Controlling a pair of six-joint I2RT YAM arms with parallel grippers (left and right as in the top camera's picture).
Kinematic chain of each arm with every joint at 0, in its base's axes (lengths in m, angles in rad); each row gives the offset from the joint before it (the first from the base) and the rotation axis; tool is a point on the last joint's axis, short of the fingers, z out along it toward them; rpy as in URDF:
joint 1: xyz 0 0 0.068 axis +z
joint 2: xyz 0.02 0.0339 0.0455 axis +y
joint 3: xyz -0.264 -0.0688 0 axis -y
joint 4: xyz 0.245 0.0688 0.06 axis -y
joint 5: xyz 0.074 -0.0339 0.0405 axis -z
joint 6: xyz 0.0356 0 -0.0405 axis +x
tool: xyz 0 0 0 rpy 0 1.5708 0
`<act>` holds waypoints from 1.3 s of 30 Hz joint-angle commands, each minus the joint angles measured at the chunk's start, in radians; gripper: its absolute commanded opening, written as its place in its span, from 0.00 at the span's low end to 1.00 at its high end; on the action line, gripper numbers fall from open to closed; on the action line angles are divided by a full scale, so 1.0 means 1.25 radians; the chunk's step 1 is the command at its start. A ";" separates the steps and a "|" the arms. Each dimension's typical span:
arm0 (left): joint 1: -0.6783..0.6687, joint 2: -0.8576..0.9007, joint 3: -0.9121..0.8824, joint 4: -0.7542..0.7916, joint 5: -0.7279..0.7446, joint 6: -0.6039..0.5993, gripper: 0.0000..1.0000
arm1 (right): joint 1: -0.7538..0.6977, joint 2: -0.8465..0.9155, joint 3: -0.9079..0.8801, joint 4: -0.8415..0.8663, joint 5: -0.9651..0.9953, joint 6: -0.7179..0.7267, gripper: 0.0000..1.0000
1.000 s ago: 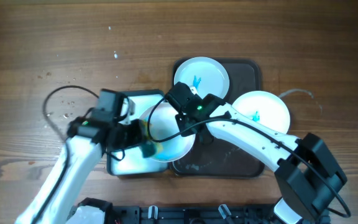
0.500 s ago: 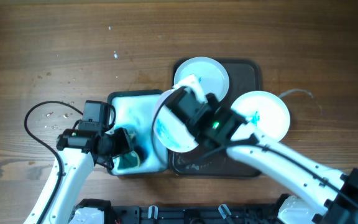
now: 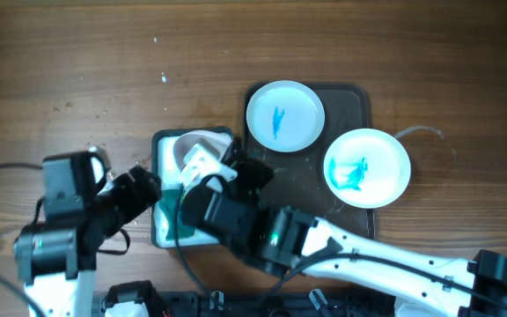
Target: Clean dirty plates on tray and stack at the side
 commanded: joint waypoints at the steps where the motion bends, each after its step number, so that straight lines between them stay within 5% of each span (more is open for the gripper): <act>1: 0.068 -0.054 0.015 -0.004 0.010 -0.034 0.95 | 0.037 -0.009 0.014 0.053 0.101 -0.126 0.04; 10: 0.082 -0.062 0.014 -0.021 0.010 -0.034 1.00 | 0.083 -0.009 0.014 0.104 0.139 -0.252 0.04; 39: 0.082 -0.062 0.014 -0.021 0.010 -0.034 1.00 | 0.083 -0.009 0.014 0.107 0.188 -0.243 0.04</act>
